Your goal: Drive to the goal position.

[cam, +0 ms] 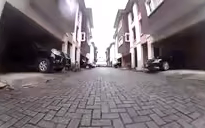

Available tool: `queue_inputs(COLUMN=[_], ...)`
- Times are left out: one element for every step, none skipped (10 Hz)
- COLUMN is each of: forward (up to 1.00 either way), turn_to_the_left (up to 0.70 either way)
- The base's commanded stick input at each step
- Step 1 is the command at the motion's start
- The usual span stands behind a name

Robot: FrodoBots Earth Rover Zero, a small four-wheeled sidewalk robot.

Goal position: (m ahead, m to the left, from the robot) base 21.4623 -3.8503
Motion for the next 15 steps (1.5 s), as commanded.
queue_inputs(forward=[0.7, 0.7, 0.7, 0.7, 0.7, 0.7, 0.7, 0.7, 0.7, 0.7, 0.7, 0.7, 0.7, 0.7, 0.7], turn_to_the_left=[0.0, 0.0, 0.0, 0.0, 0.0, 0.0, 0.0, 0.0, 0.0, 0.0, 0.0, 0.0, 0.0, 0.0, 0.0])
